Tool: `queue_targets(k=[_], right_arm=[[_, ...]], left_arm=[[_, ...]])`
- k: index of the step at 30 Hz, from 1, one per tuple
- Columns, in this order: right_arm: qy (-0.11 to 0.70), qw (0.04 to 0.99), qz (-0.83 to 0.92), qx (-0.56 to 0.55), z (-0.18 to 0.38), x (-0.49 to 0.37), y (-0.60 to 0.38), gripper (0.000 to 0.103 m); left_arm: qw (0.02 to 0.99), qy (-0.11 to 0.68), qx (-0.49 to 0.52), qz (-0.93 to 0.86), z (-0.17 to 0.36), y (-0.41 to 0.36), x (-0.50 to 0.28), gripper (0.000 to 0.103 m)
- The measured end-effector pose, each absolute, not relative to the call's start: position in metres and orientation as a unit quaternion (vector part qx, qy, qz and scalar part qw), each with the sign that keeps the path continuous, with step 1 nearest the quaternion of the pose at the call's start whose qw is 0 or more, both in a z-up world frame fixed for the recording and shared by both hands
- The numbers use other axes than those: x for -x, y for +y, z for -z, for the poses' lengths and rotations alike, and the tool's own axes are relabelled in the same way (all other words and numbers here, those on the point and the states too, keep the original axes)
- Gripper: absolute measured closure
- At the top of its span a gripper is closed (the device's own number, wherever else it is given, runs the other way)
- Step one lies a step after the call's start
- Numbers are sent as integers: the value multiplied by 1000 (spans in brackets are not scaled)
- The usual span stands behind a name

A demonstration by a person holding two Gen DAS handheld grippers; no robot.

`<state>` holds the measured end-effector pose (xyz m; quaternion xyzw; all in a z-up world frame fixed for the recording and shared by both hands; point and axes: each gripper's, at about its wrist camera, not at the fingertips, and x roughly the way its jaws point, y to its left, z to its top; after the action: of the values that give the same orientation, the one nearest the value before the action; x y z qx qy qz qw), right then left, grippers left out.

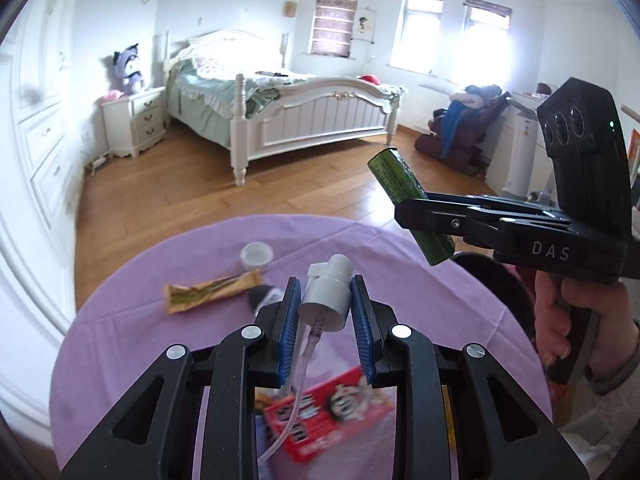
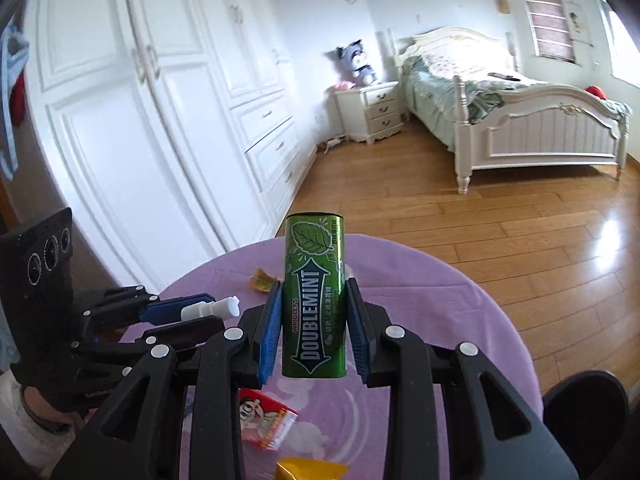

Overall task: Collect trash
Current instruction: 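Carry the spray bottle and Doublemint can over the bin and open both tools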

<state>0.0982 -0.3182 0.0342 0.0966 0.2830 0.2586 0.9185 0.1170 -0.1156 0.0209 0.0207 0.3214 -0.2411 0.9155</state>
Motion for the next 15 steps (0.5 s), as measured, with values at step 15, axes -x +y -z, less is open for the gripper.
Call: queue_targets(k=[15], right_arm=[[256,936,-90,-226,36,-62,-497,73]], left_arm=[[879,327,-31,345,6,-334,-107,77]])
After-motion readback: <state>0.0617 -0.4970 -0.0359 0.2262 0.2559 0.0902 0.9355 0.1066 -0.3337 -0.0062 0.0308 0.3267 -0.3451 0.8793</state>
